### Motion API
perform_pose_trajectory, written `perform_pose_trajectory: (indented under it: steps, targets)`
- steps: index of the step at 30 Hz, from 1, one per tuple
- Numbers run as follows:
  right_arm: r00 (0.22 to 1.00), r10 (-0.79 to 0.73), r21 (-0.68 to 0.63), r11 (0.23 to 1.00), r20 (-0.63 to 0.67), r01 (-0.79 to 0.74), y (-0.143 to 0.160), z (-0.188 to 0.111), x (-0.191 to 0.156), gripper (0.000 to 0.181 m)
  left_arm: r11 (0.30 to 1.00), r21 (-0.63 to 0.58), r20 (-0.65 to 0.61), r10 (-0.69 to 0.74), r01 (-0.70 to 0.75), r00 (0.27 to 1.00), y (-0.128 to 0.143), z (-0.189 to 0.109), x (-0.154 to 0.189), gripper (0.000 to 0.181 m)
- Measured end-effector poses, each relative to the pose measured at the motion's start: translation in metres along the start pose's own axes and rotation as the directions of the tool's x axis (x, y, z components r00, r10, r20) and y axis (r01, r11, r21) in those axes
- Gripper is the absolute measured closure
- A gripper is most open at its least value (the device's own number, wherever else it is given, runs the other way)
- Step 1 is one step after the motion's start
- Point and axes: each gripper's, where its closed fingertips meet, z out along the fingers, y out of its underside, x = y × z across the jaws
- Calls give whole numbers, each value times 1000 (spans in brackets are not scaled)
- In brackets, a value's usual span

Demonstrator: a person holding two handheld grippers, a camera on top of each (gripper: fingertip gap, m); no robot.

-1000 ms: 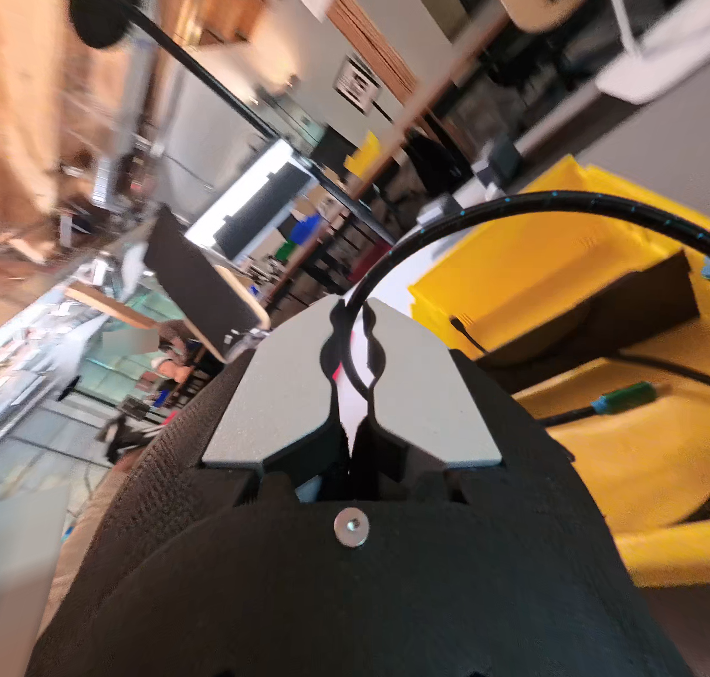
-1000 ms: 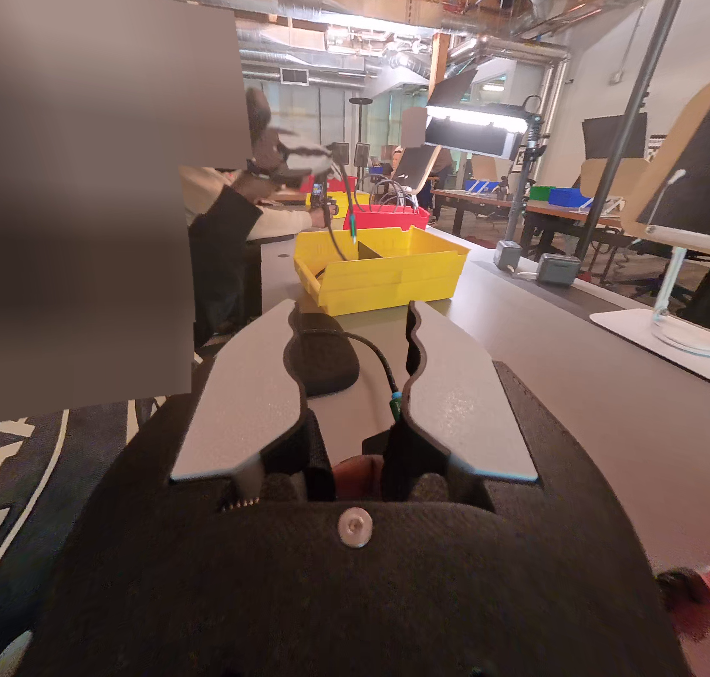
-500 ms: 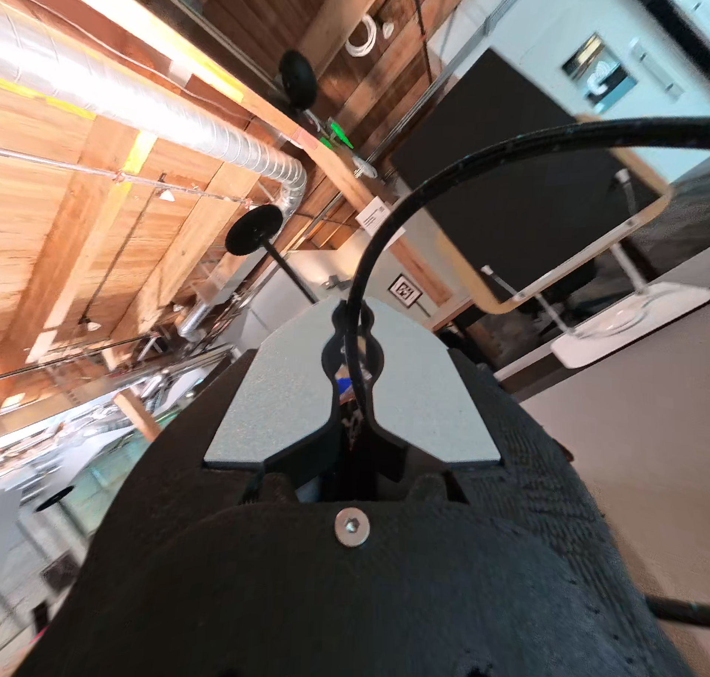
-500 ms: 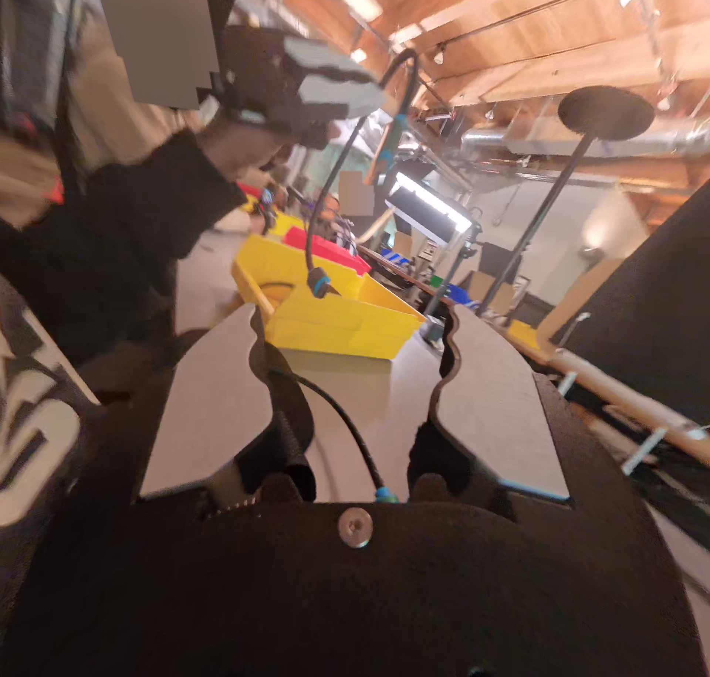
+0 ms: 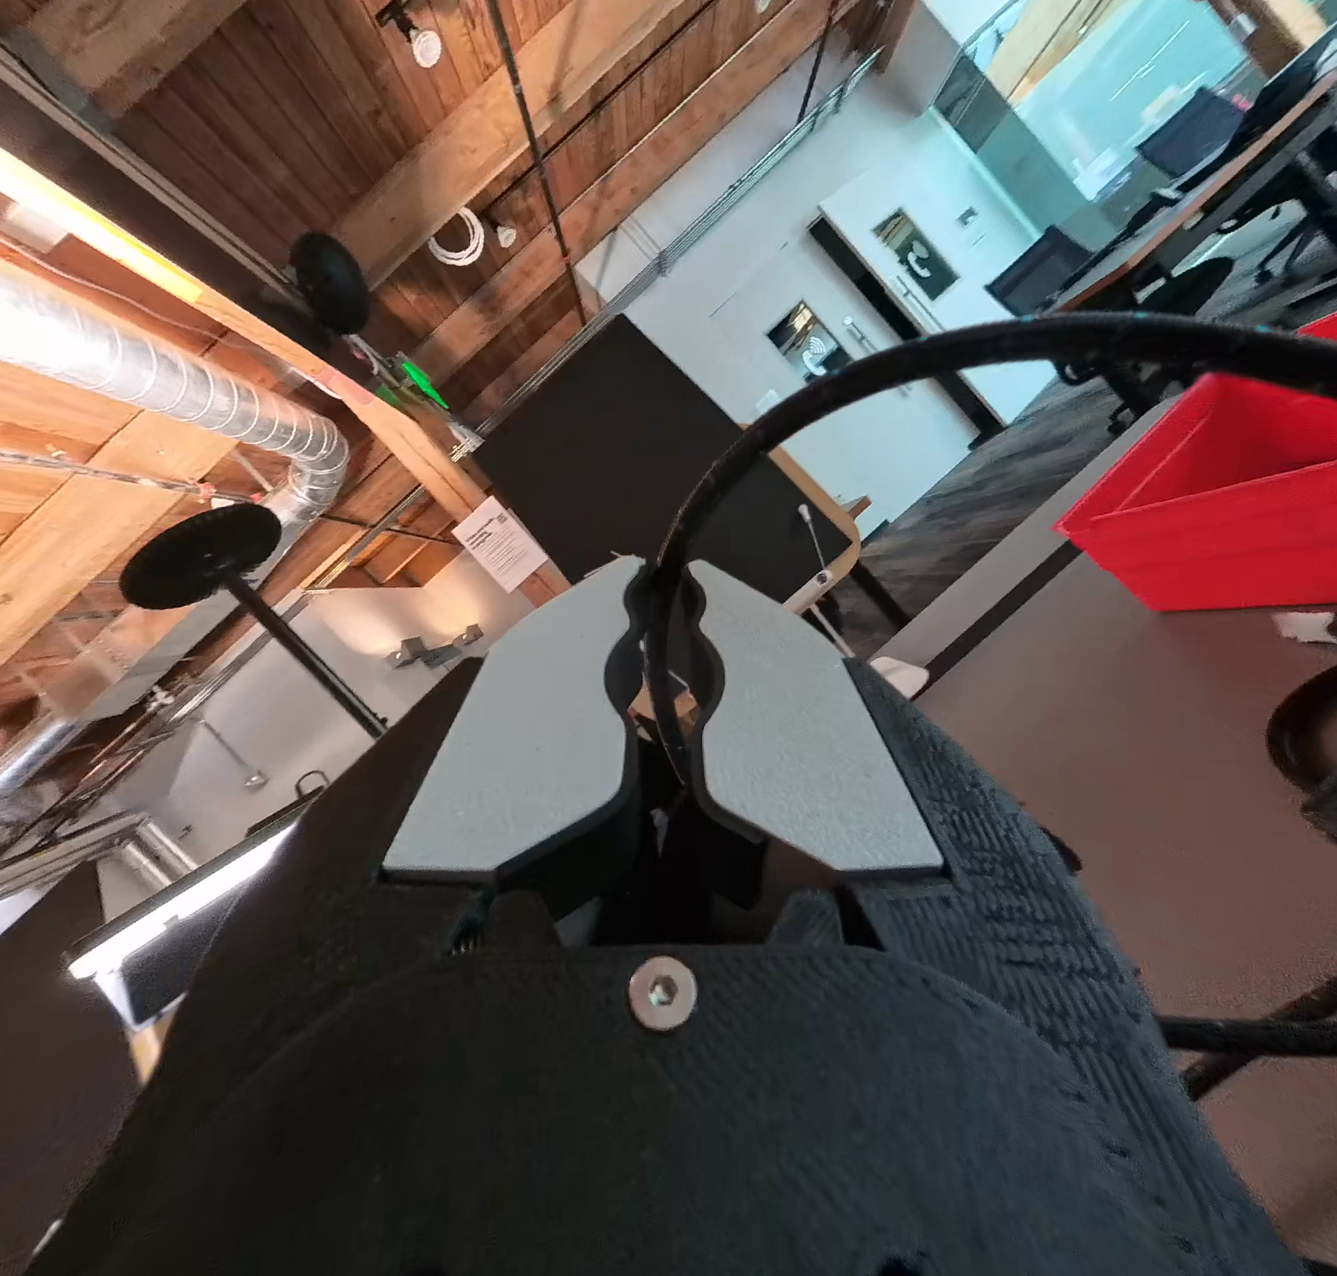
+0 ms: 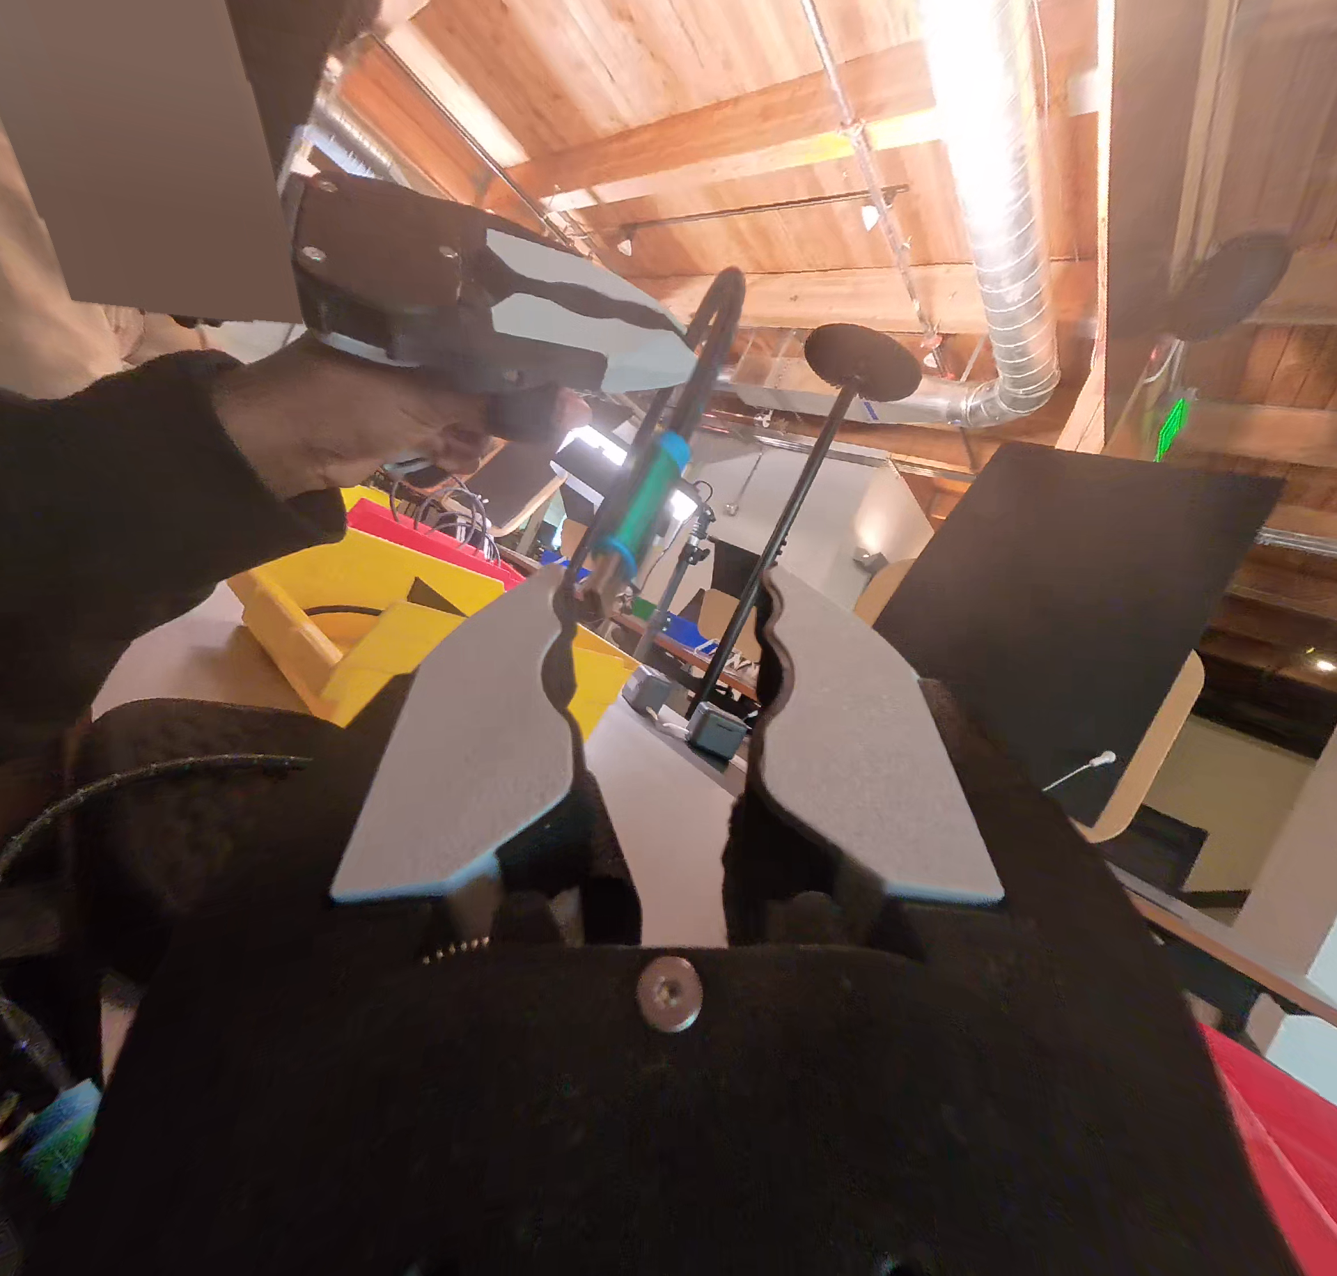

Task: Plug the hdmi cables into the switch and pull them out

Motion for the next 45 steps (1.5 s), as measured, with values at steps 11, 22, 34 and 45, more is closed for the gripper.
perform_pose_trajectory:
  steps: [11, 22, 34, 45]
  targets:
    - [991, -102, 147, 983, -90, 114, -32, -18, 25, 152, 999, 13, -69, -39, 40, 997, -1, 1, 12, 175]
    - [994, -99, 171, 980, -36, 103, -30, -16, 8, 151, 999, -14, -42, -52, 51, 998, 4, 3, 8, 174]
    - [936, -319, 143, 930, -149, 340, -42, -28, 28, 170, 990, 43, -207, -124, 135, 970, -1, 0, 23, 170]
    - [469, -878, -47, 475, -96, 879, -24, -28, 23, 170, 685, -345, -883, -468, 641, 24, -30, -72, 115, 121]
